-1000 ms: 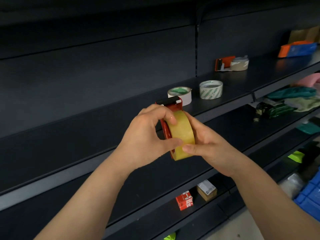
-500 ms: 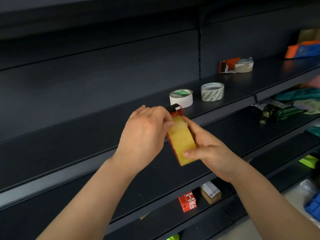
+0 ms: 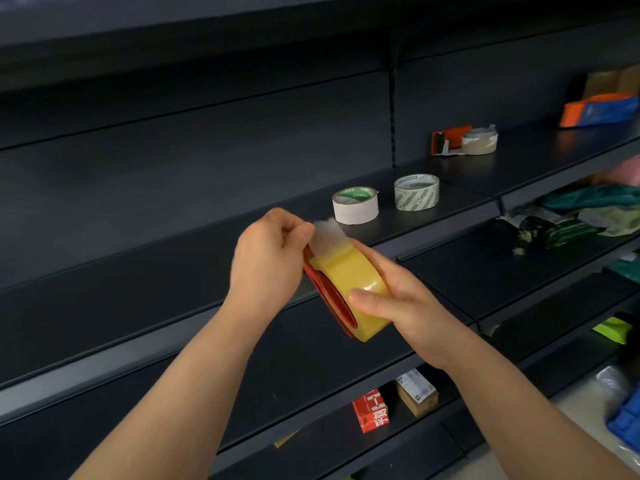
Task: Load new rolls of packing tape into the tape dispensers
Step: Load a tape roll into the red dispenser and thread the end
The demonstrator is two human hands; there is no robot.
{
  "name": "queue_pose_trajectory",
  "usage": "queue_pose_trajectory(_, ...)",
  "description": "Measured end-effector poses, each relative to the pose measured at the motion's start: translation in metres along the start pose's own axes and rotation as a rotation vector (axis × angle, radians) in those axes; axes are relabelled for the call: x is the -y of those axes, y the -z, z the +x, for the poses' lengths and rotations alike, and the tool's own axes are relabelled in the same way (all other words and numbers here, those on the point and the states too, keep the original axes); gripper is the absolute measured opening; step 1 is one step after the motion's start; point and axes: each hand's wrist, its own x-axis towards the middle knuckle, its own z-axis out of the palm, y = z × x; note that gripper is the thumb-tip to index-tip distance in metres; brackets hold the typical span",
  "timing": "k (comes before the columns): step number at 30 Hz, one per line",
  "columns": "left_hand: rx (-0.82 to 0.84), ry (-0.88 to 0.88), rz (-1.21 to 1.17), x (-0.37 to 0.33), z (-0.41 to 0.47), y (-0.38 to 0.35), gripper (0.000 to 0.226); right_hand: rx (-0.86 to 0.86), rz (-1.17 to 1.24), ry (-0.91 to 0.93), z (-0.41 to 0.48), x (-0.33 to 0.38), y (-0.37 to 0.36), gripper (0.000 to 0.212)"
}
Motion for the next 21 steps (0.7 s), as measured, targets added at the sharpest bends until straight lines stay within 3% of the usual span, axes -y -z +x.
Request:
queue_pose_trajectory(3,-0.029,0.027,-0.032,0.008,0.013,0.016,0.017,0.042,-0.01,0.017,-0.002,0.002,0.007,0.069)
queue_pose_trajectory(8,0.157,0.08,-0.41,-0.003,0.006,0.028,0.018,0.05,-0.022,0.041,0.002,0.006,0.01,0.079)
queue_pose_trajectory(12,0.026,0.291,-0.635,0.0,0.003,0.02,0.027,0.016,0.011,0.053,0.007,0.008,0.013,0.09)
queue_pose_trajectory(15,0.026,0.355,-0.667,0.005,0.0,0.016,0.017,0.004,0.074,0.072,0.007,0.008,0.018,0.09)
queue_pose_trajectory(19,0.336,0.339,-0.535,0.015,-0.005,0.004,0.067,0.021,0.233,0.096,0.008,0.01,0.022,0.068)
queue_pose_trajectory(21,0.498,0.303,-0.498,0.018,-0.005,-0.002,0.067,0.061,0.373,0.101,0.007,0.011,0.025,0.062)
